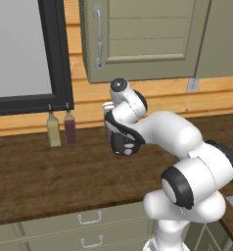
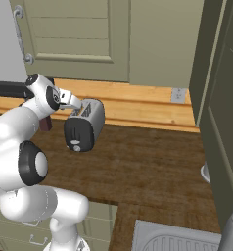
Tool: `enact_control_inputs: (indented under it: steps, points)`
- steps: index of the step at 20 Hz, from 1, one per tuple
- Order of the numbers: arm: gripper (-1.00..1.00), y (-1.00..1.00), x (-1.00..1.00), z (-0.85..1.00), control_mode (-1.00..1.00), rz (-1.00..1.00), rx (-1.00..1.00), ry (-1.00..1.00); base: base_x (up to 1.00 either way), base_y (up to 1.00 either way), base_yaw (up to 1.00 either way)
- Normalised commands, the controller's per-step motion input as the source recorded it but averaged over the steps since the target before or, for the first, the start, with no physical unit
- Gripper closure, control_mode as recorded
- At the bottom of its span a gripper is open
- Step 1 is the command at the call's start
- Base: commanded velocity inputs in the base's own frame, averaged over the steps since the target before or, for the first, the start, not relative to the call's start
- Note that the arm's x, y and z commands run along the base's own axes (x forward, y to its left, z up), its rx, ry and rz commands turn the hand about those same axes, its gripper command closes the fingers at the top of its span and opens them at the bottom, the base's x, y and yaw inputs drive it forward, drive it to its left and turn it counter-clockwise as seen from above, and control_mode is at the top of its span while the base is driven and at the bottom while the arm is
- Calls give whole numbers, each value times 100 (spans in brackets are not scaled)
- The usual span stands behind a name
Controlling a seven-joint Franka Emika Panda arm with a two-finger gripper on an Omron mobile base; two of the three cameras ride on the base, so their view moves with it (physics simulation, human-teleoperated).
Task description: Start the toaster. Once the lever pops up, take the bread to the plate on the dining counter.
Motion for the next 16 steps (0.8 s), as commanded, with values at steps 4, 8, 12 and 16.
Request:
enact_control_inputs:
  steps: [4, 8, 12, 16]
  points:
    - [-100, 0, 0, 0, -100, 0, 0, 0, 0, 0, 0]
    - [-100, 0, 0, 0, -100, 0, 0, 0, 0, 0, 0]
    - [-100, 0, 0, 0, -100, 0, 0, 0, 0, 0, 0]
    - [-100, 0, 0, 0, -100, 0, 0, 0, 0, 0, 0]
